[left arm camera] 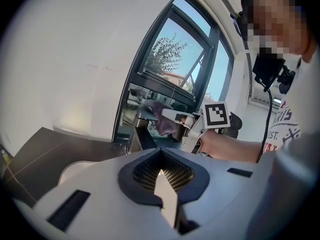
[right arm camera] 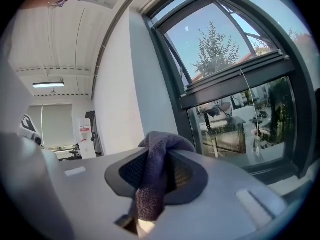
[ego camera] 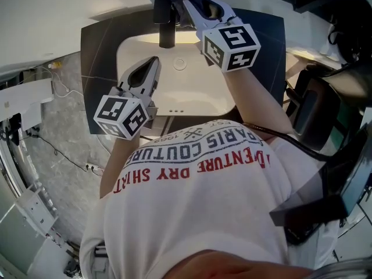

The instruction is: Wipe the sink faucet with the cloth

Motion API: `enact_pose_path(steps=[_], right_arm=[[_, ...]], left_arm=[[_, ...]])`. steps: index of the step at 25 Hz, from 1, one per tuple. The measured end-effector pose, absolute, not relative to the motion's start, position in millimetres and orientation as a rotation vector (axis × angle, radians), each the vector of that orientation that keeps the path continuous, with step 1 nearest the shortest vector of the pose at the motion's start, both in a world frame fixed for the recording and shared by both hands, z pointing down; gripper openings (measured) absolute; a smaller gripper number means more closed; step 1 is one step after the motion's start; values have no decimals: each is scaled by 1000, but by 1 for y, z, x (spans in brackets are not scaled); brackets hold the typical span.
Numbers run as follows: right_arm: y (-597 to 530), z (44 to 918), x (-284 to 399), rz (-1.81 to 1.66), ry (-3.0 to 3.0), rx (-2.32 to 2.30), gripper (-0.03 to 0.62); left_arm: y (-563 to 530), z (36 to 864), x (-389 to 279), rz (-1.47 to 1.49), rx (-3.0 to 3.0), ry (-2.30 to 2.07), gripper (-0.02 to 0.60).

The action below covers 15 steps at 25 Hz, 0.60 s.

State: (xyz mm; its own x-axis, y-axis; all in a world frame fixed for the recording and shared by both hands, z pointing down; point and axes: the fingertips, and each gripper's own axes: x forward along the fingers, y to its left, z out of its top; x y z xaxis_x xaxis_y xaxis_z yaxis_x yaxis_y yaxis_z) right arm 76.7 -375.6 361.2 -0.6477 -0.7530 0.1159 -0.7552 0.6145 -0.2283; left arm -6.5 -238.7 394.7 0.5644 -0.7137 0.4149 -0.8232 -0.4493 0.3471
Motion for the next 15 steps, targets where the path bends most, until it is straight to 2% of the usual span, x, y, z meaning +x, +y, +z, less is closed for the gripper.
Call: enact_pose_path(steps=[15], right_arm=[[-387,431,61,498,-2698,1277,69]], left_arm=[[-246,411,-22,316,2241,-1244,2]])
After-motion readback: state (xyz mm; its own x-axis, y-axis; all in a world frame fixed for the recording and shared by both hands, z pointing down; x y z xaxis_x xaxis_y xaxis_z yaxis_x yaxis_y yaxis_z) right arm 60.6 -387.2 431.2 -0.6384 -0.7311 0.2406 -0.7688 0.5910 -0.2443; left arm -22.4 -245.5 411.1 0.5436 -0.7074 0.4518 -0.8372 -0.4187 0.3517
